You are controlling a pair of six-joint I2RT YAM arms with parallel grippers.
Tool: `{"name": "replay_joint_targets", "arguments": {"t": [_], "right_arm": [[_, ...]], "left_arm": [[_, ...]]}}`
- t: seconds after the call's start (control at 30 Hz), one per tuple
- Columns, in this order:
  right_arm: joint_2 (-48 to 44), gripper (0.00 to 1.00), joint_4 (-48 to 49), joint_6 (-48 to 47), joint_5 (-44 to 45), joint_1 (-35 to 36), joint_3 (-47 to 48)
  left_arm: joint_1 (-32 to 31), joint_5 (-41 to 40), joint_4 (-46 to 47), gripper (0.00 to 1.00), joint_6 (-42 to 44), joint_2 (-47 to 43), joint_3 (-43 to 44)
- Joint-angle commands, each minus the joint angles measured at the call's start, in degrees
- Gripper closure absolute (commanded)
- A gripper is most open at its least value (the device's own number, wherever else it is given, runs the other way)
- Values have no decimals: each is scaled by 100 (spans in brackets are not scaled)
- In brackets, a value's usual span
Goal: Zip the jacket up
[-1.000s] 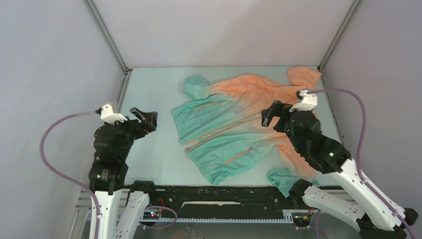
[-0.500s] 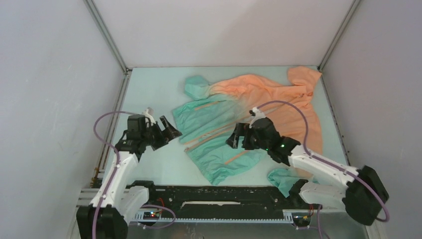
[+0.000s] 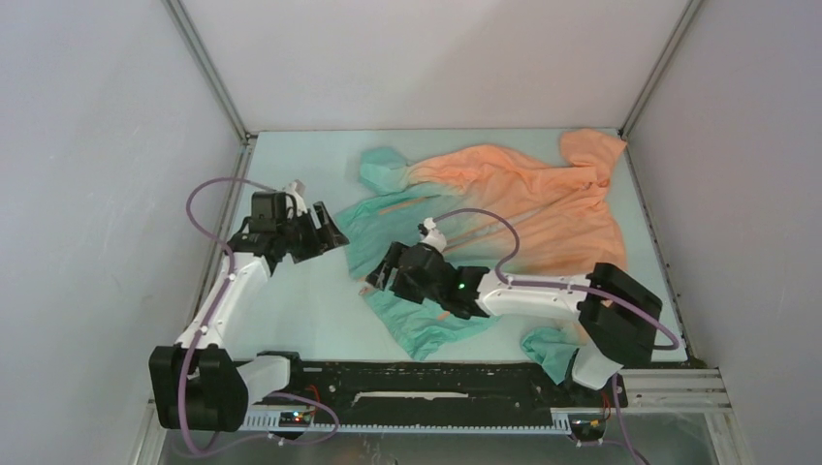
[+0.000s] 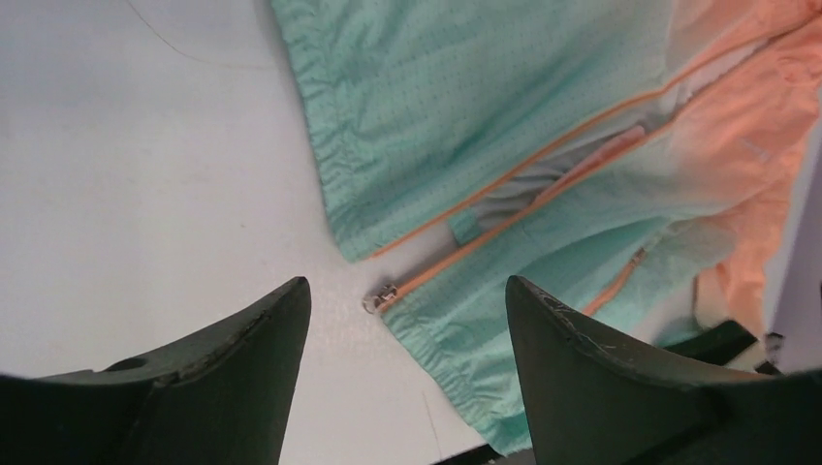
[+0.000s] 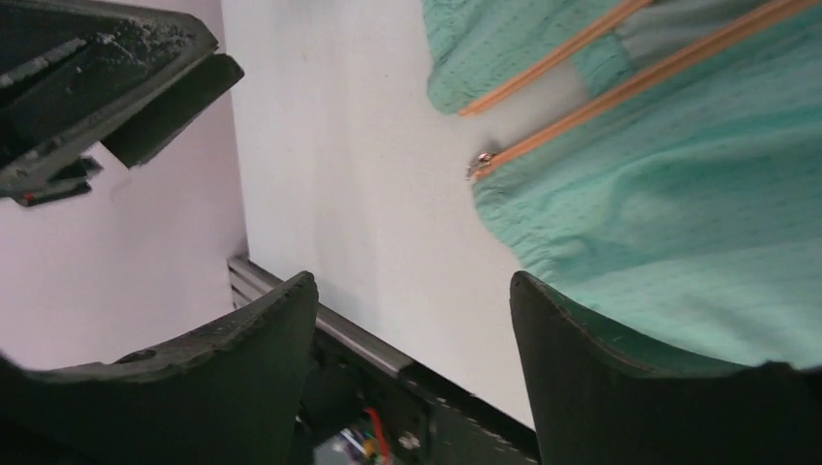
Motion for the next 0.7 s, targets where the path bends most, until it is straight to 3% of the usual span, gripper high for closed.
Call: {"name": "replay_joint_targets", "arguments": {"t": [0.0, 0.07, 0.33, 0.5, 0.67], "right_arm": [[573, 29, -1119, 1478, 1206, 372, 988], [935, 31, -1932, 2030, 1348, 459, 1550], [1889, 33, -3286, 2835, 1691, 670, 2910], [2436, 41, -3964, 3133, 1715, 685, 3601], [2959, 41, -4526, 3262, 1732, 683, 4248]], "left_arm": [[-106, -846, -102, 23, 582, -336, 249], [-103, -987, -184, 24, 683, -518, 269], [-129, -1587, -81, 24, 726, -1914, -7], [-258, -1387, -13, 25, 668, -2011, -32], [-320, -1240, -1, 26, 639, -1969, -42]]}}
